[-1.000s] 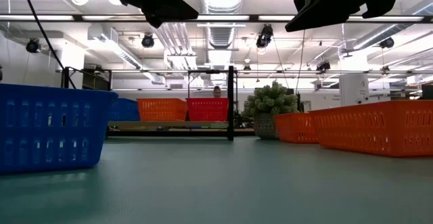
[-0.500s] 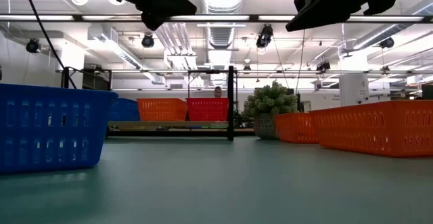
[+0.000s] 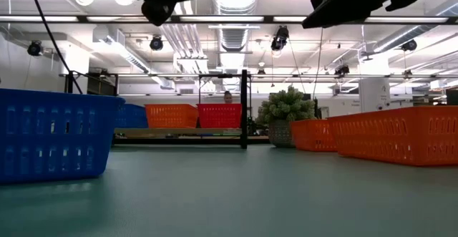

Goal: Stack baskets on shelf by color
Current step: Stack the right blue bin on the blue bin on the shelf

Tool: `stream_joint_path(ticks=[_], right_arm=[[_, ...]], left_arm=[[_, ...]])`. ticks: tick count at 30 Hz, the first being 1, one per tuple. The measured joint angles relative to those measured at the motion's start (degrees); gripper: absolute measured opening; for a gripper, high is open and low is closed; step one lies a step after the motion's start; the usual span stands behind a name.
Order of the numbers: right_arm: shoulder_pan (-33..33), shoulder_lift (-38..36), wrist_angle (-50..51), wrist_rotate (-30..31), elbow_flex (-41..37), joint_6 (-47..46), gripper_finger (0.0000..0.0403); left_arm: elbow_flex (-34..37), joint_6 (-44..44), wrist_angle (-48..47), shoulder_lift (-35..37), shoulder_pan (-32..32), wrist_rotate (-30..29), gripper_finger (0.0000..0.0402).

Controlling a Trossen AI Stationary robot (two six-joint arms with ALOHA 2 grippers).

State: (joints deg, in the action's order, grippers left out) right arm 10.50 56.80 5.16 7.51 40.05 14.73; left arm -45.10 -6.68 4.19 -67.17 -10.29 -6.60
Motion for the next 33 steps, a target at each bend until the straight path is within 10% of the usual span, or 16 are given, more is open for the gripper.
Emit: stream_joint_path(ticks=[33], right_arm=[[-0.02, 0.00, -1.72, -0.04, 0.00, 3.15, 0.0011]], left_arm=[[-2.36, -18.99, 7.26, -10.73, -12.90, -4.59, 0.0000]])
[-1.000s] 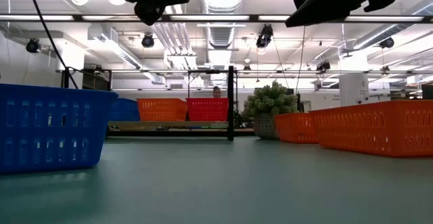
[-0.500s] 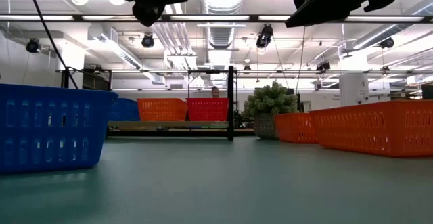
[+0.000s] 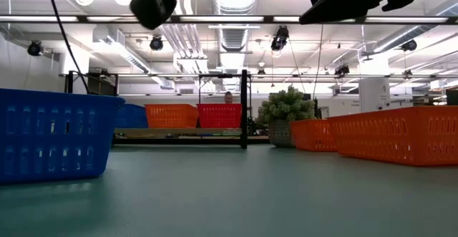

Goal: Stack baskets on shelf by color
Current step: Stack the right blue bin on the blue bin on the shelf

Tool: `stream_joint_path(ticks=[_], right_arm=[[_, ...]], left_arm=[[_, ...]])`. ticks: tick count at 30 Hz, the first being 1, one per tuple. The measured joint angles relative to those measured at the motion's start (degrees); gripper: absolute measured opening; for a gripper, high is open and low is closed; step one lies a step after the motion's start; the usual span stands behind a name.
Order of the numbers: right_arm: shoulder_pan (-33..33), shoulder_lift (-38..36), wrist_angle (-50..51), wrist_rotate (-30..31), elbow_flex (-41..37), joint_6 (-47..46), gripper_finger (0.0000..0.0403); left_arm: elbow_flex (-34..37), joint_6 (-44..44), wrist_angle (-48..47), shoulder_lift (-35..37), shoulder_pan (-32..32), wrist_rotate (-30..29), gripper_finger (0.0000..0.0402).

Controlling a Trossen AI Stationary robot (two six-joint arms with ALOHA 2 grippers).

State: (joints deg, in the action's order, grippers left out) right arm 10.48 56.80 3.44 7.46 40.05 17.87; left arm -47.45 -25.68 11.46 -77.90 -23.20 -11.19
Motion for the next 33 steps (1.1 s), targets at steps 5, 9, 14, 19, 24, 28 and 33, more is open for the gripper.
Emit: stream_joint_path(ticks=[5, 9, 14, 19, 24, 28, 33], right_arm=[[0.00, 0.00, -0.20, 0.00, 0.00, 1.53, 0.0011], [0.00, 0.00, -1.01, -0.02, 0.00, 3.32, 0.0011], [0.00, 0.00, -1.27, 0.00, 0.00, 6.46, 0.0011], [0.00, 0.00, -1.46, 0.00, 0.00, 8.23, 0.0011], [0.00, 0.00, -1.17, -0.02, 0.00, 8.37, 0.0011], [0.00, 0.00, -0.62, -0.02, 0.00, 8.37, 0.0011], [0.00, 0.00, -0.24, -1.25, 0.00, 8.64, 0.0011]], left_arm=[[-6.58, -15.45, -13.78, -4.91, -4.68, -0.28, 0.0000], [-15.43, -29.40, -32.99, -9.25, -8.37, 1.01, 0.0000], [-26.86, -40.45, -53.05, -14.98, -12.24, 6.98, 0.0000], [-29.50, -42.50, -52.72, -18.46, -14.11, 8.06, 0.0000], [-27.27, -44.50, -43.89, -19.73, -14.17, 14.01, 0.0018], [-27.22, -44.60, -43.64, -20.01, -14.19, 14.37, 0.0065], [-27.22, -42.90, -44.93, -20.01, -14.10, 13.01, 0.0138]])
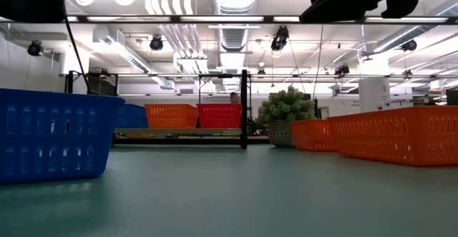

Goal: Stack baskets on shelf by color
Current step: Stack the right blue bin on the blue bin on the shelf

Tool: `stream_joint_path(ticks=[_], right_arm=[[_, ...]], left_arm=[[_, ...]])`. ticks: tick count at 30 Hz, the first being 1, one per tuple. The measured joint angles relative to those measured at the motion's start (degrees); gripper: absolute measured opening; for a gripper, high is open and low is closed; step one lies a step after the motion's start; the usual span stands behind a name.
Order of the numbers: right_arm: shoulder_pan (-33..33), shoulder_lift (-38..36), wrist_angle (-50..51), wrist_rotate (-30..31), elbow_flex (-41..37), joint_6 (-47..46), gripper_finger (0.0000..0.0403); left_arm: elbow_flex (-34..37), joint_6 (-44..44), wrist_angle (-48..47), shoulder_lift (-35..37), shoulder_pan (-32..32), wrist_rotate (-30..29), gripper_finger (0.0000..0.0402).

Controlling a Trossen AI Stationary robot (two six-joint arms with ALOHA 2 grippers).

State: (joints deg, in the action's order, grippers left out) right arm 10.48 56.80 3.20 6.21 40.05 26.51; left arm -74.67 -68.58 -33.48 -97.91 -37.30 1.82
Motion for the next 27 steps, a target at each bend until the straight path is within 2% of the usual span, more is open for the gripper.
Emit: stream_joint_path(ticks=[3, 8, 15, 21, 27], right_arm=[[0.00, 0.00, -0.06, -2.62, 0.00, -0.35, 0.0011], [0.00, 0.00, -0.06, -2.81, 0.00, -1.02, 0.0011], [0.00, 0.00, -0.04, -2.82, 0.00, -1.41, 0.0011], [0.00, 0.00, 0.08, -3.00, 0.00, -1.55, 0.0011], [0.00, 0.00, 2.30, -3.20, 0.00, -1.50, 0.0011]], left_arm=[[0.02, 4.58, -0.11, 0.00, 0.00, -3.27, 0.0167], [0.02, 7.75, -0.17, -0.01, 0.02, -8.35, 0.0175], [0.07, 7.96, -1.20, -0.96, 0.09, -8.65, 0.0175], [0.07, 6.28, -10.10, -0.98, 0.17, -9.82, 0.0175], [2.93, 6.03, -4.92, -0.98, 0.60, -10.19, 0.0175]])
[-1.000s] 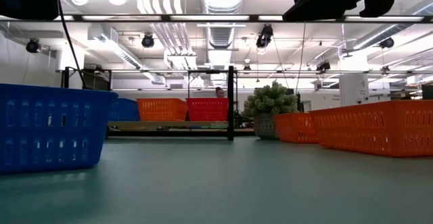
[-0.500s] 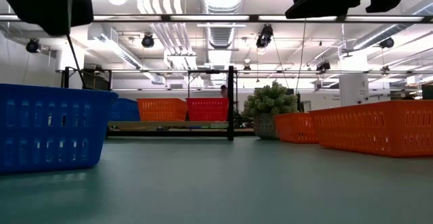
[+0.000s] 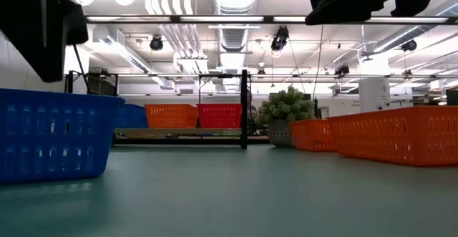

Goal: Stack baskets on shelf by color
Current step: Stack the right blue bin on the blue bin on the shelf

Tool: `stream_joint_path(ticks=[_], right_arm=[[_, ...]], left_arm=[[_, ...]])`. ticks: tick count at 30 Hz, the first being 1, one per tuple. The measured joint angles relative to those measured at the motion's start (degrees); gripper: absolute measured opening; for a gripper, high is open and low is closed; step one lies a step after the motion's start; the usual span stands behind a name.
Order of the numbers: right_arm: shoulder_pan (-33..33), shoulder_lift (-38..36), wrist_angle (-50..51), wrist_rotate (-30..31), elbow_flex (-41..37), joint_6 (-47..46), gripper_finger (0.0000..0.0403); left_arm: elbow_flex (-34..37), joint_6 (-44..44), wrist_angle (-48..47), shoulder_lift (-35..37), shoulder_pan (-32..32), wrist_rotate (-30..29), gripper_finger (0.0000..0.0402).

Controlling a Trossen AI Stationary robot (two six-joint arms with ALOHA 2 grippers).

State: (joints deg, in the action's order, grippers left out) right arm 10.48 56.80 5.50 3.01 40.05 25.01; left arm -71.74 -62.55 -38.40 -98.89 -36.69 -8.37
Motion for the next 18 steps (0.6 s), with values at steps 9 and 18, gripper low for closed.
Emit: stream_joint_path(ticks=[9, 18], right_arm=[[0.00, 0.00, 0.27, 0.00, -0.12, -1.59, 0.0011], [0.02, -0.02, -5.04, -0.01, -3.72, -2.65, 0.0011]], left_arm=[[4.56, 0.00, 3.91, -2.34, 0.84, 0.33, 0.0159], [3.31, 4.24, 0.66, -2.10, 1.17, 2.96, 0.0013]])
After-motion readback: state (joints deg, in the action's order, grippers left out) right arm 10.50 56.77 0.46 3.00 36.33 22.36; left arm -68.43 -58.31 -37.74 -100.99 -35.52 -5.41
